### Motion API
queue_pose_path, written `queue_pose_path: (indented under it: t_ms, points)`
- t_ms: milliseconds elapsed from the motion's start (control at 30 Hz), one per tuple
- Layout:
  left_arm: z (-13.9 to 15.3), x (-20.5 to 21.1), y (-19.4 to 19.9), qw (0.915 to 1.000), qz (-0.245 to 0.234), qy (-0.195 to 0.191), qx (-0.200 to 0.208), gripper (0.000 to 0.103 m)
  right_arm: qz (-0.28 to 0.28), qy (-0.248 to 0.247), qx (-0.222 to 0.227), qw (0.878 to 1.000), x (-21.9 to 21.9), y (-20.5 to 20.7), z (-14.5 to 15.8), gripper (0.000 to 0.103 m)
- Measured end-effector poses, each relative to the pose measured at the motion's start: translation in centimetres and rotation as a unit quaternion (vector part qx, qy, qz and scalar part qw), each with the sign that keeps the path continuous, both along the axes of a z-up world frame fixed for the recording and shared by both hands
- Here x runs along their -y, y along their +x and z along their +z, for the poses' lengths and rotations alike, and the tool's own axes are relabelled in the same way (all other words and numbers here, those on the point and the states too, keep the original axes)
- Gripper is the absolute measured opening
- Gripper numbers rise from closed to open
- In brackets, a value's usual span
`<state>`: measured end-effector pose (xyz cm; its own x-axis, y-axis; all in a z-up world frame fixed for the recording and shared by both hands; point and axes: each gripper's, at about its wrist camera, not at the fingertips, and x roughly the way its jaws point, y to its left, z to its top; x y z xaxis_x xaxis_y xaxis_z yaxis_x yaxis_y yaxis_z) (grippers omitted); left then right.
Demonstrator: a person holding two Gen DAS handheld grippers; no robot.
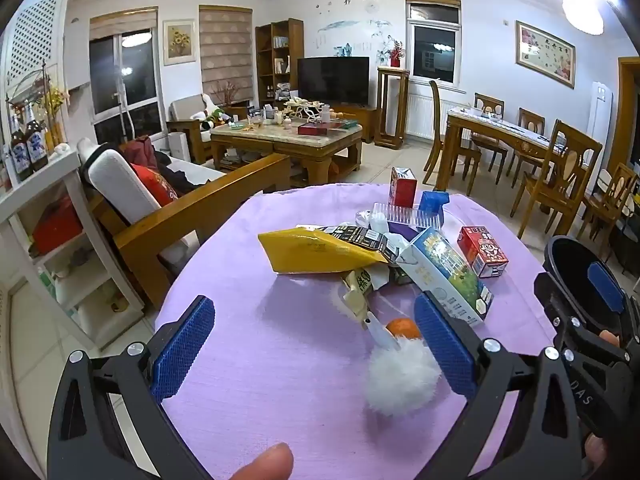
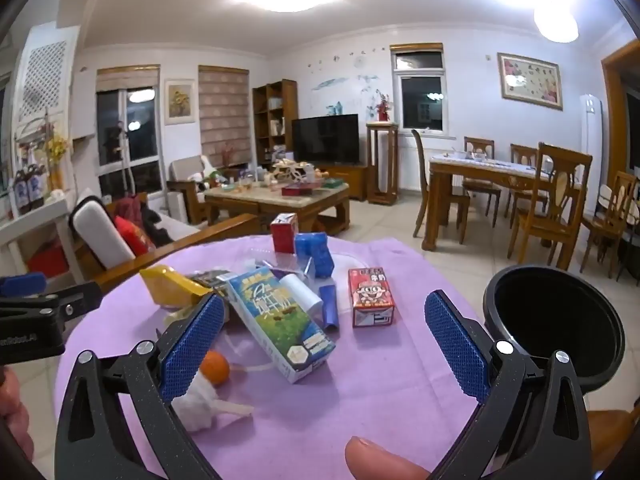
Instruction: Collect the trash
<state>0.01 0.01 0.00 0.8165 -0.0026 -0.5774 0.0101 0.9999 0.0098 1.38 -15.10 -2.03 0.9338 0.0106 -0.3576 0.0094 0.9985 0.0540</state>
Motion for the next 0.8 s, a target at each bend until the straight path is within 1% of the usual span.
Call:
queue_pose_path:
  t_ms: [300,433,800]
  points:
    - [0.0,0.0,0.0,1.0000,0.000,0.002,0.000,0.098,0.001,0.007,-0.001,1.000,0.1,0.1,-0.1,0.099]
    - [0.0,0.0,0.0,1.0000,0.001,0.003,0.000,0.098,0.003,0.009,-0.005,1.000,-0.9,0.7,0.0,0.099]
    - [-0.2,-0.2,0.3,1.0000,0.002,0.004,0.000,0.098,0.005,0.018,-0.005,1.000,0.2,0.8,-0.5,0.099]
